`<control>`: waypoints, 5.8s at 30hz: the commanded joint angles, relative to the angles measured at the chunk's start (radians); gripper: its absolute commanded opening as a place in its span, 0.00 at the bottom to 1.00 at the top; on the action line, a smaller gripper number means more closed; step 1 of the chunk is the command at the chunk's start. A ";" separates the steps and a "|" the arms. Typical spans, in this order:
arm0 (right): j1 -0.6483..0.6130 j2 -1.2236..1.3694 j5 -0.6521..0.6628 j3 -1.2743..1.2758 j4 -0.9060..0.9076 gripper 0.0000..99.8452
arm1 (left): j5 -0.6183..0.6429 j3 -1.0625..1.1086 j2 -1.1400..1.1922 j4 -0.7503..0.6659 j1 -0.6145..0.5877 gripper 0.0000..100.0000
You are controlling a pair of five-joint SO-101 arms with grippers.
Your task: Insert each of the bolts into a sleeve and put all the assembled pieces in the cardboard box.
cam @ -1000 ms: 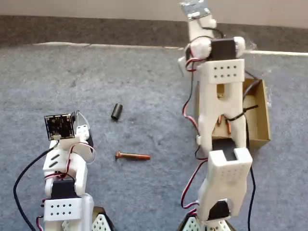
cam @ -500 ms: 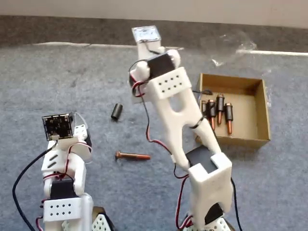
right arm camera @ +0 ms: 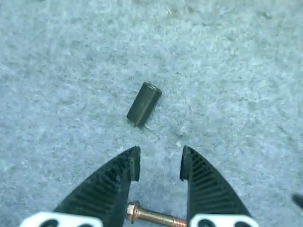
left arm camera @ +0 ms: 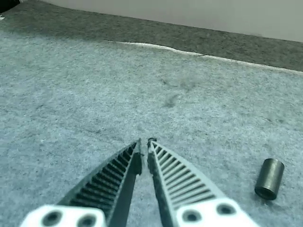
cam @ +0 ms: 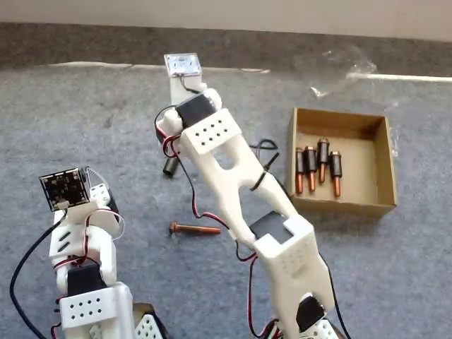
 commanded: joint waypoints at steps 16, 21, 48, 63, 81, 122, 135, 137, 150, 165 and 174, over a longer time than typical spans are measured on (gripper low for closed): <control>0.008 0.331 -0.242 -0.351 -0.113 0.12 | -0.008 0.025 0.002 0.006 -0.012 0.04; 0.008 0.410 -0.293 -0.450 -0.113 0.12 | -0.008 0.025 0.002 0.006 -0.012 0.04; -0.015 0.484 -0.416 -0.536 -0.064 0.12 | -0.008 0.025 0.002 0.005 -0.010 0.04; -0.019 0.572 -0.476 -0.544 -0.061 0.12 | -0.008 0.025 0.002 0.005 -0.010 0.04; -0.041 0.578 -0.470 -0.547 -0.008 0.01 | -0.008 0.025 0.002 0.003 -0.010 0.04; 0.232 0.303 0.229 -0.659 0.249 0.00 | -0.008 0.025 0.002 0.000 -0.005 0.04; 0.243 -0.027 0.275 -0.127 0.245 0.00 | -0.008 0.025 0.002 0.003 -0.005 0.04; 0.251 -0.028 0.348 -0.104 0.245 0.00 | -0.008 0.025 0.002 0.003 -0.005 0.04; 0.251 -0.269 0.391 0.056 0.243 0.00 | -0.008 0.025 0.002 0.000 -0.005 0.04; 0.255 -0.645 0.485 0.463 0.139 0.00 | -0.008 0.025 0.002 0.003 -0.005 0.04; 0.255 -0.717 0.568 0.929 -0.344 0.00 | -0.008 0.025 0.002 0.000 -0.005 0.04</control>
